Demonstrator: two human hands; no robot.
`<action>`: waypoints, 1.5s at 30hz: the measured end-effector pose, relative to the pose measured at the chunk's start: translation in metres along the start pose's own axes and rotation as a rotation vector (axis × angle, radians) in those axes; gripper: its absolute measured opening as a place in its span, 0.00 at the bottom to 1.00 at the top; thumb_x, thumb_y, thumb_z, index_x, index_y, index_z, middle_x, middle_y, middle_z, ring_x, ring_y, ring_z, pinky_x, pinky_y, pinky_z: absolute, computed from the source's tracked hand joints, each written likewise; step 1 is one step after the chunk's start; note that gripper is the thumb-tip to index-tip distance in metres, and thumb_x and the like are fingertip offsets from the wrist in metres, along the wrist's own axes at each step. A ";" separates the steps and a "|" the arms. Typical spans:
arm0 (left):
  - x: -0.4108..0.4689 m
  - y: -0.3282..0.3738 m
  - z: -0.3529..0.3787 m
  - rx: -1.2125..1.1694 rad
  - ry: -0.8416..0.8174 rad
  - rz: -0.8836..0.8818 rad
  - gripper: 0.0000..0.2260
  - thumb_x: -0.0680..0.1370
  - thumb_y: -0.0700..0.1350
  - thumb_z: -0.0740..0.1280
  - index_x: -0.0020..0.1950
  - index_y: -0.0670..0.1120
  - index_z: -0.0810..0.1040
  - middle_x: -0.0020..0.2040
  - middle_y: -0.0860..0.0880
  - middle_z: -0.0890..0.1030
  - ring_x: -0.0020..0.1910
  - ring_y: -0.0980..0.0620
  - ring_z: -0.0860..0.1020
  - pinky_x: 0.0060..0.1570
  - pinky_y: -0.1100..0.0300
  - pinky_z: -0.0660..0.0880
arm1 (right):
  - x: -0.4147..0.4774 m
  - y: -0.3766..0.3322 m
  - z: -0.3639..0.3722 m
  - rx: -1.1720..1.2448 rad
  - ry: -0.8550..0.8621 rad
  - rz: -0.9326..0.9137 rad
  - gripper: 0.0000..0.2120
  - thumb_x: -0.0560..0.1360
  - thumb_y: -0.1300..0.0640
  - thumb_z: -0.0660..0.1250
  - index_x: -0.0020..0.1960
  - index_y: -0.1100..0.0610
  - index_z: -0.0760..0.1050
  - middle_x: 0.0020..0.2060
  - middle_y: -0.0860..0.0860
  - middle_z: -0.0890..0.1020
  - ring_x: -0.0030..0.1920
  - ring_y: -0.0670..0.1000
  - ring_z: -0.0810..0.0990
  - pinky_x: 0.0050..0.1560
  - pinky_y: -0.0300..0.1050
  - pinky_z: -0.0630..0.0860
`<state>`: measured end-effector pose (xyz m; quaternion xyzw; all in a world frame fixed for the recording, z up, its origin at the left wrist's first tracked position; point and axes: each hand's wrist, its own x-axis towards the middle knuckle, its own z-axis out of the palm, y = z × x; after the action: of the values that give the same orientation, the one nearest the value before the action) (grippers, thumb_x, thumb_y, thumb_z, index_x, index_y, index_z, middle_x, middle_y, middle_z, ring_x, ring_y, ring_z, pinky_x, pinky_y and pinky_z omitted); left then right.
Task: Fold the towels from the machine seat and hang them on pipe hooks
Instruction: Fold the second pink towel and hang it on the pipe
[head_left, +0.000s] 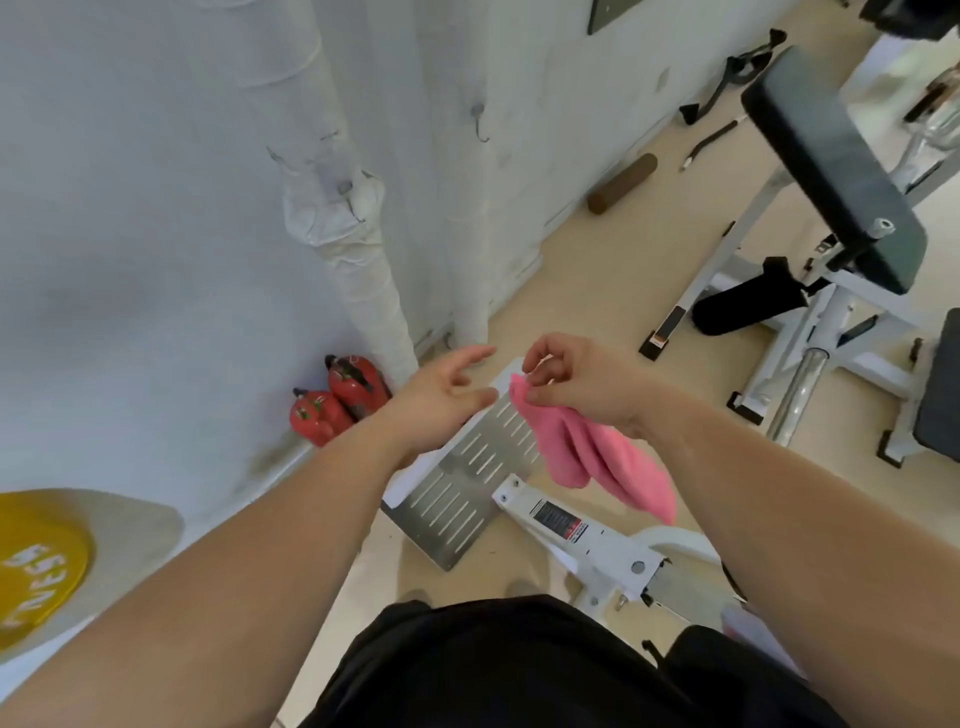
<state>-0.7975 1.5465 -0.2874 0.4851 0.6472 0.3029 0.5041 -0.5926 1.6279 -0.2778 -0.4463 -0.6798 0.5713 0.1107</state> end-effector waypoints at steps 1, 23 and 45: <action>0.006 0.006 0.006 0.115 -0.078 0.054 0.18 0.80 0.48 0.70 0.69 0.57 0.75 0.64 0.63 0.73 0.61 0.65 0.72 0.57 0.65 0.69 | -0.002 0.001 -0.005 0.010 -0.010 -0.023 0.11 0.73 0.64 0.76 0.49 0.53 0.77 0.42 0.53 0.86 0.40 0.47 0.78 0.46 0.40 0.74; 0.031 -0.017 -0.068 0.867 0.408 -0.061 0.06 0.77 0.40 0.64 0.47 0.45 0.81 0.47 0.43 0.82 0.48 0.39 0.79 0.45 0.53 0.73 | -0.001 0.062 -0.030 -1.137 -0.056 0.149 0.07 0.76 0.44 0.68 0.47 0.47 0.77 0.42 0.47 0.75 0.55 0.56 0.75 0.51 0.50 0.66; -0.018 -0.064 -0.110 -0.103 0.583 -0.622 0.11 0.71 0.45 0.77 0.45 0.41 0.79 0.47 0.40 0.82 0.46 0.41 0.81 0.51 0.42 0.80 | -0.033 0.061 -0.058 -0.802 0.295 0.348 0.28 0.71 0.38 0.69 0.29 0.61 0.68 0.27 0.55 0.70 0.32 0.56 0.72 0.30 0.44 0.61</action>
<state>-0.9219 1.5179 -0.3032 0.1350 0.8620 0.2928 0.3910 -0.5063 1.6396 -0.3006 -0.6380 -0.7391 0.2035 -0.0727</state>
